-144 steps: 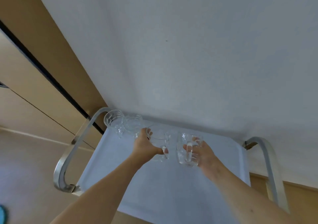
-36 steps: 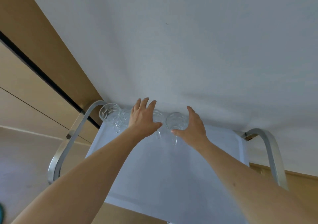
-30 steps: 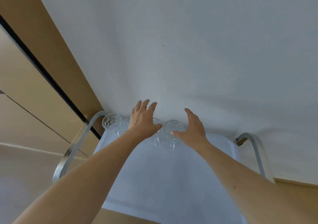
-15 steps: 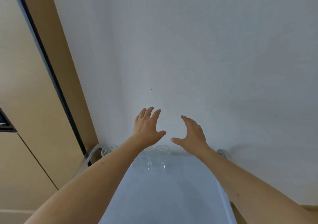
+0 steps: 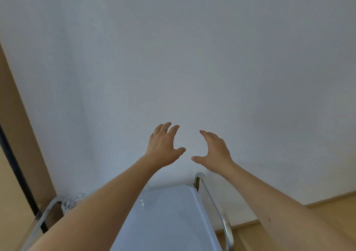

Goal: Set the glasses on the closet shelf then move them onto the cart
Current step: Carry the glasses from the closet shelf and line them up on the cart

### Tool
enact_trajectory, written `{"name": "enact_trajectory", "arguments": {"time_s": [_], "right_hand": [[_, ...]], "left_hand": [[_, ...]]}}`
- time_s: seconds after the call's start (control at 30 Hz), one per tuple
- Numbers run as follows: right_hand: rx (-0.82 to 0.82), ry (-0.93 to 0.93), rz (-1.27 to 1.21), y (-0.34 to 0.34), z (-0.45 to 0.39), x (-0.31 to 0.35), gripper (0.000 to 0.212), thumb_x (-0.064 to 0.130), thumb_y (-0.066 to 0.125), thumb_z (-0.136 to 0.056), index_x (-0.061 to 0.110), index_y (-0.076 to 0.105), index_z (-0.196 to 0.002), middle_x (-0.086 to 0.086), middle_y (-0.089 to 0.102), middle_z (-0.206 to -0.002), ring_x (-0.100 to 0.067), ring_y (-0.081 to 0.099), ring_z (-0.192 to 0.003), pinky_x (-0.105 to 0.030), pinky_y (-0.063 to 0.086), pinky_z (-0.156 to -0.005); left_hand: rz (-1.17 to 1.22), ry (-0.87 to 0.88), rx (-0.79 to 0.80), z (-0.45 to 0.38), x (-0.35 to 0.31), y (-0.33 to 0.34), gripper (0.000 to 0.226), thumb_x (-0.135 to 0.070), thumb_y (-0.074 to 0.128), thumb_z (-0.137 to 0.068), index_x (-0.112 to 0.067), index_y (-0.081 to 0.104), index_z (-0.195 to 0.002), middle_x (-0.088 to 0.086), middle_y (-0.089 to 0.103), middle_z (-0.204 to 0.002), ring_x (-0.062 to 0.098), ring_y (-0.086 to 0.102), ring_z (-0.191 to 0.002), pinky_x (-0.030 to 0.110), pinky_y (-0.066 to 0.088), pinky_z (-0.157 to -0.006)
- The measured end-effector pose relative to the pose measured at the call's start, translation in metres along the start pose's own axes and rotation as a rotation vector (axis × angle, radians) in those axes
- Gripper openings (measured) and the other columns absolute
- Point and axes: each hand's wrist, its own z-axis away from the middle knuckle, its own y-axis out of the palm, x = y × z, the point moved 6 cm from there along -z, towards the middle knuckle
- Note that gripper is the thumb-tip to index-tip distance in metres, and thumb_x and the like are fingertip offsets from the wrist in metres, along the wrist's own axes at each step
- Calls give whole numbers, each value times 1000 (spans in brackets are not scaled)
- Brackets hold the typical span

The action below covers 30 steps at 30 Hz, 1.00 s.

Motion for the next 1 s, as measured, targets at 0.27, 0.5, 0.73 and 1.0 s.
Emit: {"name": "enact_trajectory", "arguments": {"time_s": [0.27, 0.5, 0.73, 1.0], "right_hand": [[-38, 150, 179, -96, 33, -111, 100, 51, 75, -82, 32, 15, -160, -2, 13, -167, -26, 11, -153, -44, 23, -121], [-121, 282, 220, -192, 68, -217, 96, 50, 72, -85, 32, 15, -160, -1, 12, -168, -24, 9, -153, -44, 20, -120], [-211, 390, 266, -289, 115, -317, 94, 54, 71, -85, 33, 18, -159, -2, 15, -167, -25, 12, -153, -44, 22, -120], [-327, 547, 309, -379, 183, -415, 94, 55, 71, -83, 32, 22, -159, -1, 22, -164, -27, 18, -150, -45, 26, -119]], "left_hand": [[52, 190, 53, -41, -142, 39, 85, -51, 67, -89, -25, 27, -159, 5, 21, -166, 27, 12, -154, 46, 22, -123], [95, 372, 112, -67, -292, 91, 84, -52, 67, -88, -24, 28, -158, 7, 25, -165, 27, 15, -153, 47, 24, -122], [151, 545, 171, -79, -444, 143, 84, -52, 67, -89, -23, 29, -158, 8, 26, -165, 29, 17, -153, 47, 25, -122], [253, 730, 218, -70, -601, 187, 82, -50, 67, -89, -22, 30, -157, 8, 26, -164, 27, 17, -153, 46, 26, -121]]}}
